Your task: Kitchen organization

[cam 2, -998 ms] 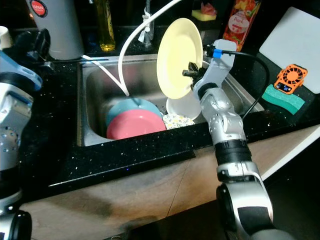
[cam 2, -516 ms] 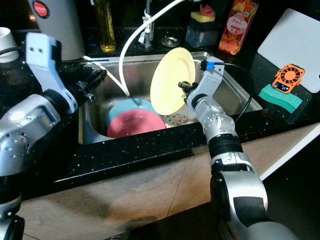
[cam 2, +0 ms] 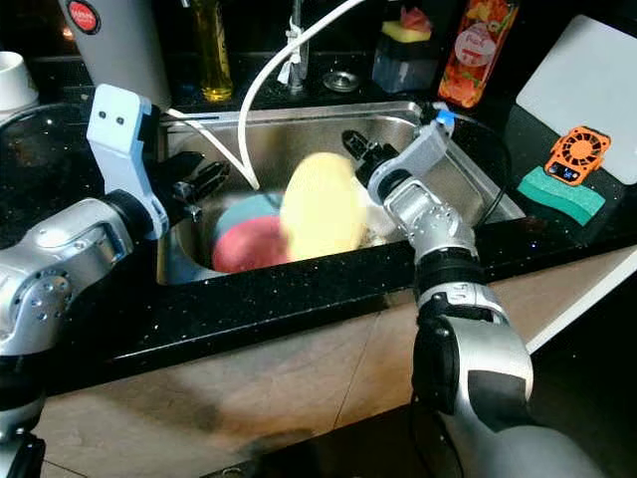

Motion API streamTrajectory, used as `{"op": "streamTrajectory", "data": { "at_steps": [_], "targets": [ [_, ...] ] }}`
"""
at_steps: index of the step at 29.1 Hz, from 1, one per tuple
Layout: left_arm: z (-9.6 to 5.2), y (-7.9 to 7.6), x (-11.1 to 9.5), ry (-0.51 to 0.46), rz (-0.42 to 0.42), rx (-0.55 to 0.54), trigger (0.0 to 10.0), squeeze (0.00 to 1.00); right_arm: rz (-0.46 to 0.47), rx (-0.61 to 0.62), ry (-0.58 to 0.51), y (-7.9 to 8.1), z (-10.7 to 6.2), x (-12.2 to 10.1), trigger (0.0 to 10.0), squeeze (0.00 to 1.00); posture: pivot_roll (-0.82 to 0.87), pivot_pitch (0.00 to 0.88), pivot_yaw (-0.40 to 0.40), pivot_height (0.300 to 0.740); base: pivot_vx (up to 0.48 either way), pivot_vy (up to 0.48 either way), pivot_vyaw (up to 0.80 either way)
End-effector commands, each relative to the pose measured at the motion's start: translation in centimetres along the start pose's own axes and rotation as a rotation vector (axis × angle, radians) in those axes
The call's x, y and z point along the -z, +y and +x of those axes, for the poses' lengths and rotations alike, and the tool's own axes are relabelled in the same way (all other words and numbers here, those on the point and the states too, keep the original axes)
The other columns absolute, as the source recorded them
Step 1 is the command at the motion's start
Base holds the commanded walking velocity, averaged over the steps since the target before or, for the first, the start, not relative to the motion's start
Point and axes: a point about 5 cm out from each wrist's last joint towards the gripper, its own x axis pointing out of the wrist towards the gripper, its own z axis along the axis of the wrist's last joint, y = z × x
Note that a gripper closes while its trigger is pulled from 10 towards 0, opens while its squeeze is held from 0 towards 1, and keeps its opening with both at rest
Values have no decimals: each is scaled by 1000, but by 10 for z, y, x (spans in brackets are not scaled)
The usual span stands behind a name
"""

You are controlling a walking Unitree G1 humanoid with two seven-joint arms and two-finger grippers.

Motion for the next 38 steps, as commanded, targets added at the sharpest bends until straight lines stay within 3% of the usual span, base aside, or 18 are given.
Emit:
{"op": "streamTrajectory", "data": {
  "at_steps": [1, 4, 7, 8, 9, 10, 11, 12, 13, 15, 16, 19, 20, 21, 23, 33, 38],
  "targets": [
    [0, -2, -2, -8, 11, 1, 10000, 0, -45, -23, -5, 2, -2, -8, 10000, 0, 187, 40, -66, 740, 0, 0, 0],
    [0, -2, -3, -9, 11, -3, 10000, 0, -136, -84, -62, 13, -7, -24, 10000, 0, 187, 40, -66, 740, 0, 0, 0],
    [0, -3, -3, -17, 12, -9, 10000, 0, -372, -287, -263, 48, -31, -50, 10000, 0, 178, 40, -68, 740, 0, 0, 0],
    [0, -3, -3, -17, 12, -9, 10000, 0, -372, -287, -263, 48, -31, -50, 10000, 0, 178, 40, -68, 740, 0, 0, 0],
    [0, -3, -4, -31, 19, -17, 10000, 0, -459, -382, -330, 63, -43, -53, 10000, 0, 178, 40, -68, 740, 0, 0, 0],
    [-1, -1, -12, -108, 64, -58, 10000, 0, -593, -494, -394, 86, -64, -49, 10000, 0, 168, 42, -57, 740, 0, 0, 0],
    [-1, -1, -12, -108, 64, -58, 10000, 0, -593, -494, -394, 86, -64, -49, 10000, 0, 168, 42, -57, 740, 0, 0, 0],
    [-3, 0, -25, -226, 43, -83, 10000, 0, -629, -465, -416, 91, -72, -41, 10000, 0, 162, 42, -50, 740, 0, 0, 0],
    [-4, 1, -29, -271, 15, -91, 10000, 0, -631, -440, -422, 91, -74, -38, 10000, 0, 162, 42, -50, 740, 0, 0, 0],
    [-7, 6, -34, -327, -68, -124, 10000, 0, -637, -291, -431, 82, -75, -23, 10000, 0, 146, 38, -32, 740, 0, 0, 0],
    [-7, 6, -34, -327, -68, -124, 10000, 0, -637, -291, -431, 82, -75, -23, 10000, 0, 146, 38, -32, 740, 0, 0, 0],
    [-8, 11, -30, -335, -88, -180, 10000, 0, -652, -83, -434, 60, -76, -8, 10000, 0, 139, 38, -27, 740, 0, 0, 0],
    [-8, 11, -30, -335, -88, -180, 10000, 0, -652, -83, -434, 60, -76, -8, 10000, 0, 139, 38, -27, 740, 0, 0, 0],
    [-8, 9, -23, -323, -73, -209, 10000, 0, -618, 72, -418, 40, -84, 3, 10000, 0, 133, 36, -24, 740, 0, 0, 0],
    [-7, 3, -15, -314, -5, -220, 10000, 0, -600, 202, -392, 22, -94, 12, 10000, 0, 130, 35, -28, 740, 0, 0, 0],
    [-7, 2, -2, -289, 21, -261, 10000, 0, -620, 364, -420, 2, -98, 3, 10000, 0, 136, 39, -38, 740, 0, 0, 0],
    [-7, 9, 3, -280, 22, -314, 10000, 0, -676, 438, -458, -7, -98, -8, 10000, 0, 142, 43, -44, 740, 0, 0, 0]
  ]
}}
